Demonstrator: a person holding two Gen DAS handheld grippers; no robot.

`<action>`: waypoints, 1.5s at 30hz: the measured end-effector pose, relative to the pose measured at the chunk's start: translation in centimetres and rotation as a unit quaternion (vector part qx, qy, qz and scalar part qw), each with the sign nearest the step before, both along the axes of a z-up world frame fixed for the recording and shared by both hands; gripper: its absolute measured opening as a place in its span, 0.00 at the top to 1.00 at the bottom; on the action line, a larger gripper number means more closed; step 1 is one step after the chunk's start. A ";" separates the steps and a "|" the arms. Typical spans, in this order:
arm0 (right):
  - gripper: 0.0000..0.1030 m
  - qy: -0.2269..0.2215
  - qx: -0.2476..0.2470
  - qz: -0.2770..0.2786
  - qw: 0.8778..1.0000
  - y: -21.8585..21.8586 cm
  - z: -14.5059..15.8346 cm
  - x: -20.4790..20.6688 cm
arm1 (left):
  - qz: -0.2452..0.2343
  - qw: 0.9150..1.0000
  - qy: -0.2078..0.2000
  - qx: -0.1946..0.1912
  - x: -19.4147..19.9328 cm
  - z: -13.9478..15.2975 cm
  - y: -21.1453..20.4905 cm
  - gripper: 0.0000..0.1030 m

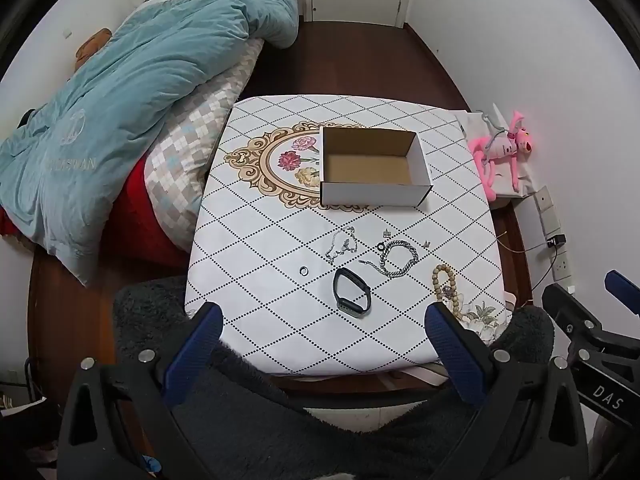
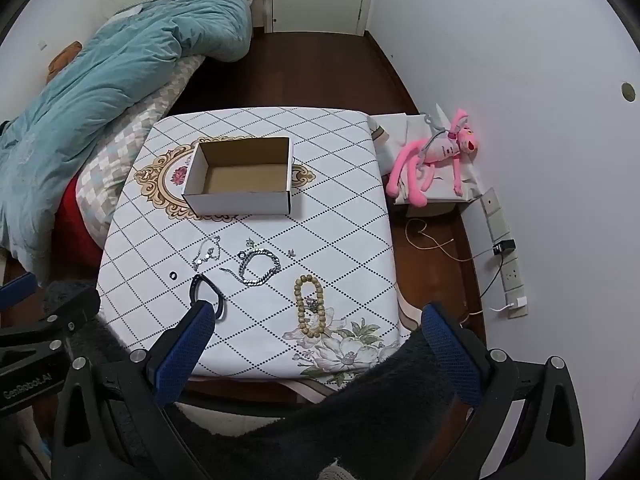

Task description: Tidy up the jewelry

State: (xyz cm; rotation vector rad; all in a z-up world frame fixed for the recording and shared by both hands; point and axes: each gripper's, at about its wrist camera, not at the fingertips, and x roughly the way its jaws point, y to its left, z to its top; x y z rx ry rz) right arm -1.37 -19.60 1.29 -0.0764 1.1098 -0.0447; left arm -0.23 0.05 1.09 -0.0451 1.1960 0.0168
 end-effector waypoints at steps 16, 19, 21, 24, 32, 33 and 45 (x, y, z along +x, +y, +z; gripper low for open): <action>0.00 -0.004 0.004 0.005 1.000 -0.5 -0.1 0.0 | -0.002 1.000 -0.005 0.002 -0.1 0.5 0.5 0.00; 0.00 -0.005 0.003 0.005 1.000 -0.5 -0.1 0.0 | -0.002 1.000 -0.004 0.001 -0.1 0.6 0.4 0.00; 0.00 -0.005 0.003 0.005 1.000 -0.5 0.0 0.0 | -0.003 1.000 -0.003 0.001 -0.1 0.6 0.5 0.00; 0.00 -0.005 0.003 0.005 1.000 -0.5 0.0 0.0 | -0.002 1.000 -0.004 0.002 -0.1 0.6 0.4 0.00; 0.00 -0.006 0.002 0.005 1.000 -0.4 0.1 0.1 | -0.002 1.000 -0.006 0.002 -0.2 0.6 0.4 0.00; 0.00 -0.007 0.002 0.005 1.000 -0.4 0.2 0.1 | -0.001 1.000 -0.007 0.001 -0.2 0.7 0.4 0.00; 0.00 -0.011 0.002 0.003 1.000 -0.6 0.6 0.4 | 0.000 1.000 -0.011 0.000 0.0 1.2 0.3 0.00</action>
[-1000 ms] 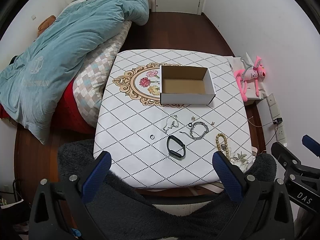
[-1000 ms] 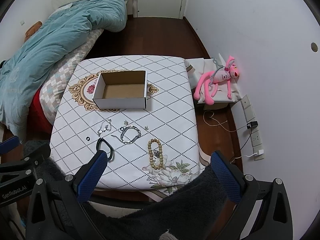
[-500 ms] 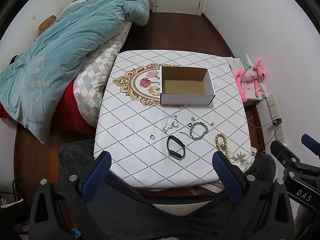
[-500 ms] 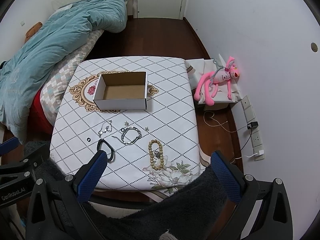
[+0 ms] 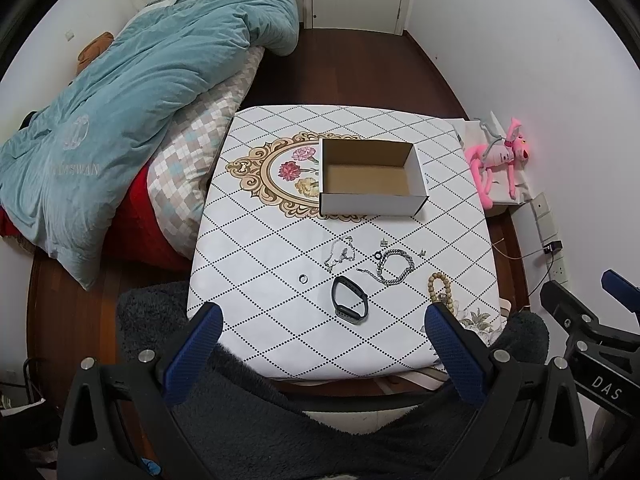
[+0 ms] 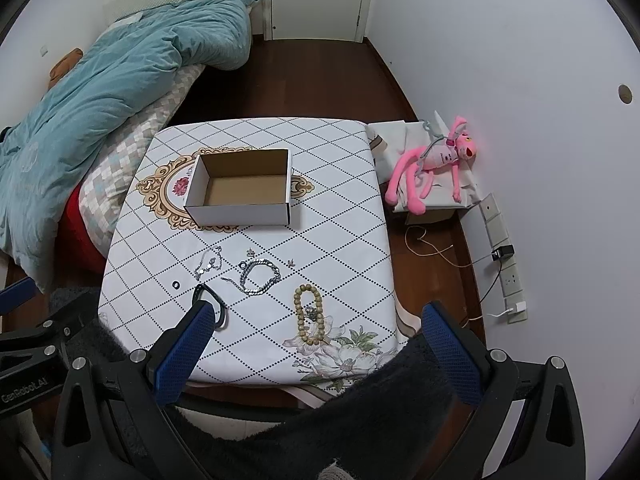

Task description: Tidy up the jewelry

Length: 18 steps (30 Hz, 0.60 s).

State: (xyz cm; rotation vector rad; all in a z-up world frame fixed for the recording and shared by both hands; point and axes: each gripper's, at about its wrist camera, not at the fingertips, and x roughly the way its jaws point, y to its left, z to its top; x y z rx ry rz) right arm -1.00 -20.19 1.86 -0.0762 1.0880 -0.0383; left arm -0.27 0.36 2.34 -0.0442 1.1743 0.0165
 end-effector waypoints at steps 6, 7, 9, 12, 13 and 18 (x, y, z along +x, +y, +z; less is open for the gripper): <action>0.00 -0.001 0.000 0.000 1.000 0.0 0.0 0.0 | 0.000 1.000 0.000 -0.001 0.2 0.2 -0.1 0.00; 0.00 -0.001 0.000 0.000 1.000 0.0 0.0 0.0 | 0.000 1.000 0.000 -0.001 0.1 0.1 0.0 0.00; 0.00 -0.002 0.000 0.000 1.000 -0.1 0.0 0.1 | 0.000 1.000 0.000 -0.001 0.2 0.2 -0.1 0.00; 0.00 -0.002 0.001 0.000 1.000 -0.2 0.1 0.1 | -0.001 1.000 -0.001 -0.001 0.2 0.2 -0.1 0.00; 0.00 -0.001 0.001 0.000 1.000 -0.1 0.0 0.0 | -0.001 1.000 -0.001 -0.001 0.2 0.2 -0.1 0.00; 0.00 -0.002 0.002 -0.002 1.000 -0.2 0.1 0.1 | -0.001 1.000 -0.001 -0.001 0.2 0.3 -0.3 0.00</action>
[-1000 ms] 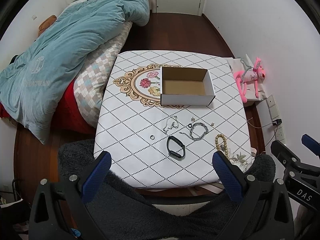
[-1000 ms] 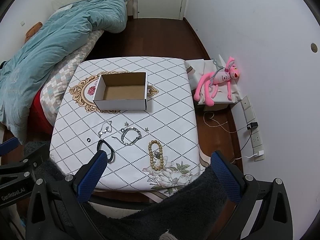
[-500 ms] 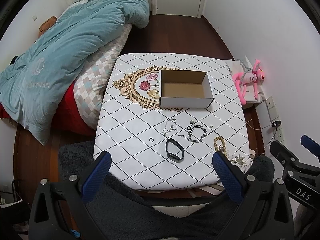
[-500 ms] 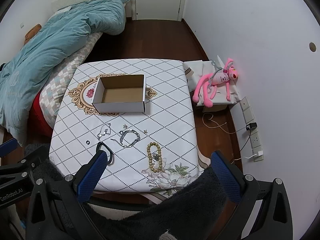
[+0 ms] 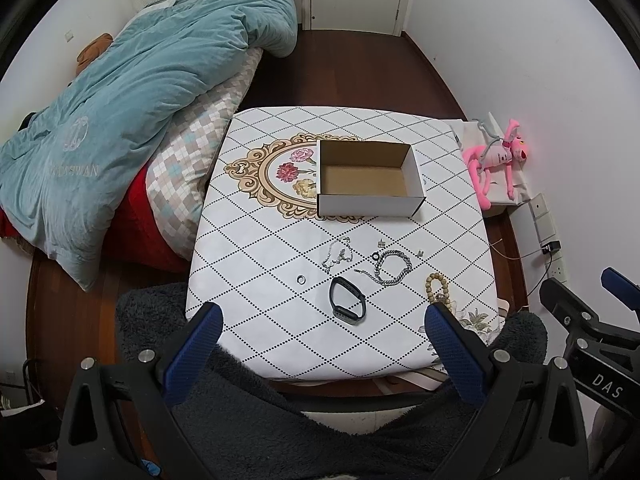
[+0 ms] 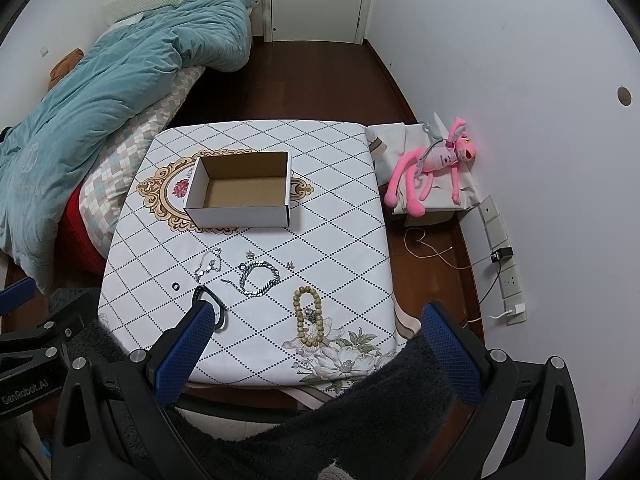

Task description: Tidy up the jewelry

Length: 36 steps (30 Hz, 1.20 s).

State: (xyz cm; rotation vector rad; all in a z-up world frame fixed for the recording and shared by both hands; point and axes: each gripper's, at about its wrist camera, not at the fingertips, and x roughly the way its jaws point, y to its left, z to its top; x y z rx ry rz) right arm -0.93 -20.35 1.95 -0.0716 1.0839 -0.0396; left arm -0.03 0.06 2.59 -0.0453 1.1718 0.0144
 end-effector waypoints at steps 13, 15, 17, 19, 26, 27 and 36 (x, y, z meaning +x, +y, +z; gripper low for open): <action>0.00 -0.001 0.000 0.001 1.000 0.0 0.1 0.1 | 0.000 1.000 -0.002 0.000 -0.1 0.1 -0.2 0.00; 0.00 -0.003 0.000 0.002 1.000 0.0 0.4 0.3 | 0.000 1.000 -0.003 0.000 -0.1 0.2 -0.2 0.00; 0.00 -0.005 0.000 0.001 1.000 0.0 0.6 0.4 | -0.001 1.000 -0.006 0.002 0.1 0.1 -0.4 0.00; 0.00 -0.007 0.002 -0.005 1.000 -0.2 0.5 0.6 | -0.003 1.000 -0.010 0.005 0.3 -0.2 -0.2 0.00; 0.00 0.022 0.007 -0.048 0.999 -2.3 -4.4 3.8 | 0.019 0.999 -0.013 0.031 4.5 -4.8 0.5 0.00; 0.00 0.032 0.004 -0.057 0.998 -2.7 -5.8 4.5 | 0.021 0.999 -0.006 0.035 5.3 -5.9 0.6 0.00; 0.15 0.144 0.014 -0.091 0.985 -5.5 -19.4 7.7 | 0.032 0.995 0.090 0.039 7.9 -16.6 1.9 0.04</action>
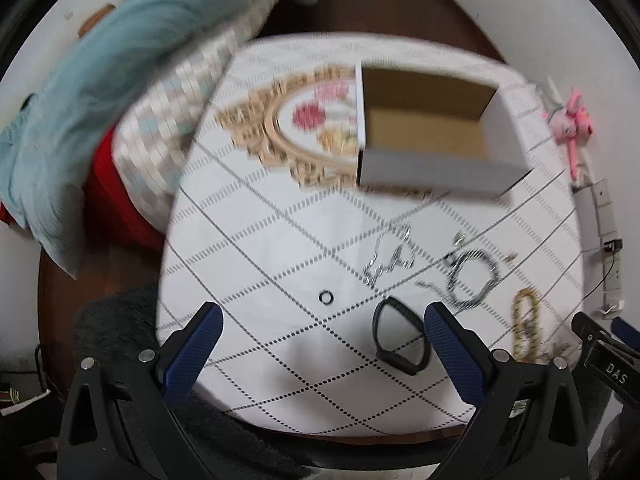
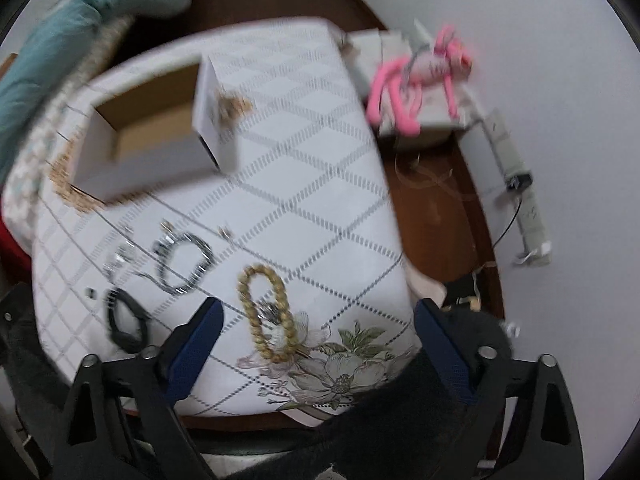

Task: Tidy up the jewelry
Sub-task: 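Grasp the black watch band with the left tool while the right tool grasps the wooden bead bracelet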

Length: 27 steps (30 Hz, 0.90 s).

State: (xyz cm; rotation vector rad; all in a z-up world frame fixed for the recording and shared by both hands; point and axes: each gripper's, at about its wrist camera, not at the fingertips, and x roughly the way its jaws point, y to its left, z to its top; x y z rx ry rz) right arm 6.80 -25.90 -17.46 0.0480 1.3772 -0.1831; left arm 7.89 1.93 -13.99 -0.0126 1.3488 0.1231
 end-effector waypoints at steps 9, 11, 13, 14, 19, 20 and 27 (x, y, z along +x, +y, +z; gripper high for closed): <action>0.35 0.050 0.064 -0.016 0.997 -0.5 -7.7 -0.7 | 0.001 0.994 0.094 -0.056 -0.6 -6.8 -0.3 0.30; 0.38 0.048 0.067 -0.016 0.996 -0.2 -8.2 -0.8 | -0.002 0.993 0.101 -0.063 -0.7 -7.3 -0.5 0.31; 0.40 0.037 0.051 -0.009 0.998 0.4 -8.3 -0.8 | -0.010 0.992 0.103 -0.065 -0.8 -7.6 -0.8 0.36; 0.41 0.038 0.046 -0.006 0.998 0.7 -8.5 -0.7 | -0.013 0.992 0.105 -0.064 -0.8 -7.8 -0.9 0.45; 0.47 0.031 0.041 -0.002 0.999 1.8 -9.2 -1.0 | -0.031 0.992 0.105 -0.057 -1.2 -8.4 -1.1 0.74; 0.48 0.027 0.038 -0.001 0.999 1.9 -9.2 -1.0 | -0.039 0.993 0.101 -0.051 -1.3 -8.4 -1.3 0.81; 0.89 0.019 0.032 -0.001 0.999 2.7 -9.7 -1.3 | -0.064 0.994 0.078 -0.031 -1.2 -8.8 -2.0 0.97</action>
